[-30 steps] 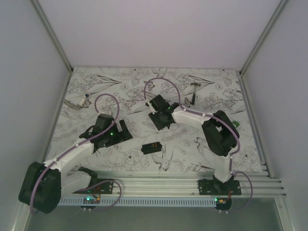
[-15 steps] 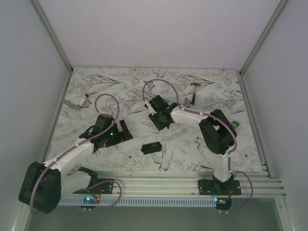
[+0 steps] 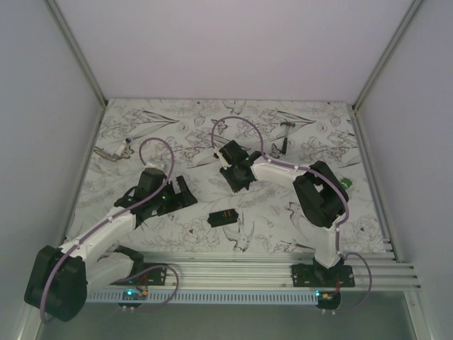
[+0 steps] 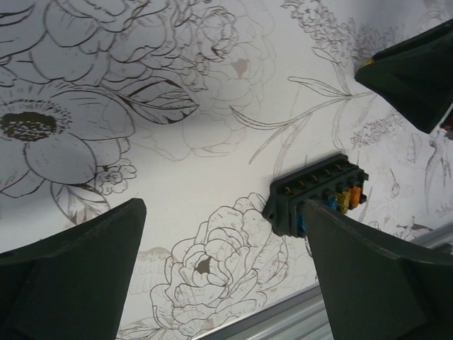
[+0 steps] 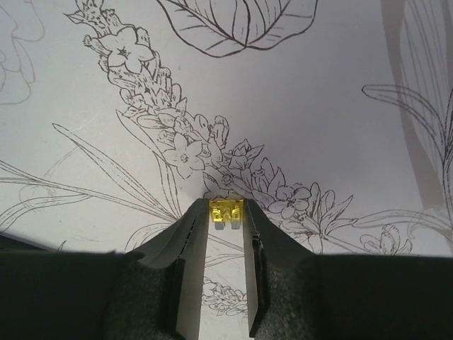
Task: Snap on the fuse box
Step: Pick up the fuse from the center of the board.
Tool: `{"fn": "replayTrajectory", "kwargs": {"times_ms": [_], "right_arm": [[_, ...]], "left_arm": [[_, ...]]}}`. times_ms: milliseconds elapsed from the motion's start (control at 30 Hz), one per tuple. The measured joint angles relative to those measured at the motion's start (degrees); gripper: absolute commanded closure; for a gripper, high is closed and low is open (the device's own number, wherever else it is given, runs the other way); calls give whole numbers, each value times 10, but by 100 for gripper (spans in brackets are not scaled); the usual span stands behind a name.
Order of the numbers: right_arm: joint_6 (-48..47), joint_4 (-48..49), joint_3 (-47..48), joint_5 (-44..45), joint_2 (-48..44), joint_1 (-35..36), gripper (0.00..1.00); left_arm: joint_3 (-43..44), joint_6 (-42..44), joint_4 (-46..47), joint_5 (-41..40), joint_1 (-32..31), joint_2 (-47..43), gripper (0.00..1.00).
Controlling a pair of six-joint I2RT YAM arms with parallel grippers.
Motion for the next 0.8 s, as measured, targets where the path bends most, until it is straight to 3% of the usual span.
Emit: {"fn": "replayTrajectory", "kwargs": {"times_ms": [300,500,800], "right_arm": [[93,10,-36,4,-51,0,71],[182,39,-70,8,-137,0,70],[313,133,-169,4,-269,5,70]], "left_arm": [[-3,-24,54,-1,-60,-15,11],[-4,-54,116,-63,-139,-17,20],[6,-63,202,-135,-215,-9,53]]}}
